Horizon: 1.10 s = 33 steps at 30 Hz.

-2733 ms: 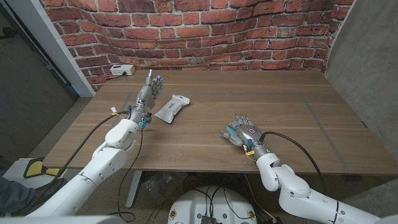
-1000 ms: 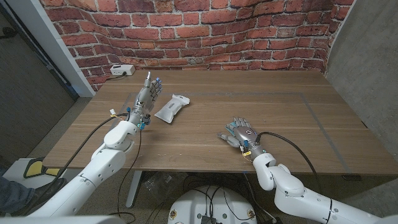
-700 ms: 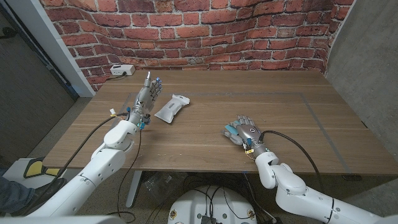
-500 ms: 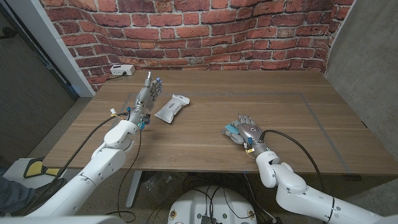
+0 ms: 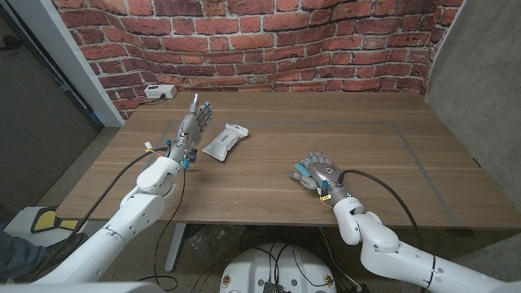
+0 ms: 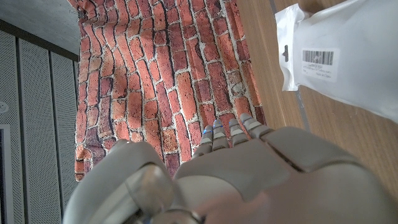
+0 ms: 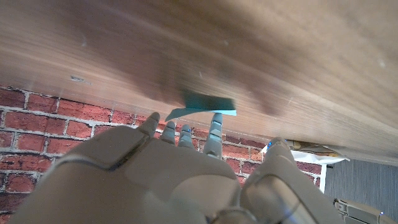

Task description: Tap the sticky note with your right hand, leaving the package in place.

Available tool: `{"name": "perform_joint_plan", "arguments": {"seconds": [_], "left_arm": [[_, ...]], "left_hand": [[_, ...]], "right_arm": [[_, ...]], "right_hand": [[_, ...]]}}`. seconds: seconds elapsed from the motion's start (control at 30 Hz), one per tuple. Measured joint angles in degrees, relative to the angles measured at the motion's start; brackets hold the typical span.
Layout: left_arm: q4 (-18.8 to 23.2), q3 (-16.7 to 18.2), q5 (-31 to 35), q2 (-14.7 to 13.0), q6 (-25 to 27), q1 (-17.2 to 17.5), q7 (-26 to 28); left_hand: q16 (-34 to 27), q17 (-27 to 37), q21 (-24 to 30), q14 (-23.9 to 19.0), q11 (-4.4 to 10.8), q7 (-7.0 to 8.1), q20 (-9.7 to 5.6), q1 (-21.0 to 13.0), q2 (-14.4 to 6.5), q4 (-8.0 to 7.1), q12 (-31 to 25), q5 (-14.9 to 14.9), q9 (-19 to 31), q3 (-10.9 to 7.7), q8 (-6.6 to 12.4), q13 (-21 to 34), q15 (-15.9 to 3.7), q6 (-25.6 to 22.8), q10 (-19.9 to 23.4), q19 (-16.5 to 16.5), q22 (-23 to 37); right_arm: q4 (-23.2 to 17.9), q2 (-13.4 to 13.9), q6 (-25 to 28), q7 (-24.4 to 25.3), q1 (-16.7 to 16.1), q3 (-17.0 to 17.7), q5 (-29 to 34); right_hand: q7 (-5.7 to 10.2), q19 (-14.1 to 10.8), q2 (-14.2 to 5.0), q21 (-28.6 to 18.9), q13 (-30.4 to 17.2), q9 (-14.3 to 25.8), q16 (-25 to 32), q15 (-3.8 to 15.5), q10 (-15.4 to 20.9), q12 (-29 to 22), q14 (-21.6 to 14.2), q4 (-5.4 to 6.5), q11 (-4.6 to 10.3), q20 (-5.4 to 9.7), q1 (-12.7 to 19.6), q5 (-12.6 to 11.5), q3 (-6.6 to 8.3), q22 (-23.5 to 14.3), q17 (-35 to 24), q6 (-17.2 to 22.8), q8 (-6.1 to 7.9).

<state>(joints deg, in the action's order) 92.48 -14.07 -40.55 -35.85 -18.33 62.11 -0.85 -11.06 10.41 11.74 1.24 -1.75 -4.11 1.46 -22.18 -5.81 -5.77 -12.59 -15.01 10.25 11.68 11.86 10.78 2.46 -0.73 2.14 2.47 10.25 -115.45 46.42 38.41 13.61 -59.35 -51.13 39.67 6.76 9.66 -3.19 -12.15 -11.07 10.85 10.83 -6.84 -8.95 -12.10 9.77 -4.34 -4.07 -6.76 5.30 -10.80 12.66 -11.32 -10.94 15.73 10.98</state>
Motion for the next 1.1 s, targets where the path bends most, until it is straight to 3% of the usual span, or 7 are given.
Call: {"name": "perform_joint_plan", "arguments": {"seconds": [1.1], "left_arm": [[0.3, 0.1, 0.3, 0.0, 0.0, 0.7, 0.6]], "left_hand": [[0.0, 0.0, 0.0, 0.0, 0.24, 0.21, 0.3, -0.1, 0.0, 0.0, 0.4, 0.0, 0.0, 0.0, 0.0, 0.0, 0.0, -0.2, 0.2, 0.3, 0.0]], "right_arm": [[0.5, 1.0, 4.0, -1.2, 1.5, 1.0, -2.8]], "right_hand": [[0.08, 0.0, 0.0, 0.0, 0.0, 0.0, 0.0, 0.0, 0.0, 0.0, 0.0, 0.0, 0.0, 0.01, 0.0, 0.0, 0.0, 0.0, -0.1, -0.3, 0.22]]}}
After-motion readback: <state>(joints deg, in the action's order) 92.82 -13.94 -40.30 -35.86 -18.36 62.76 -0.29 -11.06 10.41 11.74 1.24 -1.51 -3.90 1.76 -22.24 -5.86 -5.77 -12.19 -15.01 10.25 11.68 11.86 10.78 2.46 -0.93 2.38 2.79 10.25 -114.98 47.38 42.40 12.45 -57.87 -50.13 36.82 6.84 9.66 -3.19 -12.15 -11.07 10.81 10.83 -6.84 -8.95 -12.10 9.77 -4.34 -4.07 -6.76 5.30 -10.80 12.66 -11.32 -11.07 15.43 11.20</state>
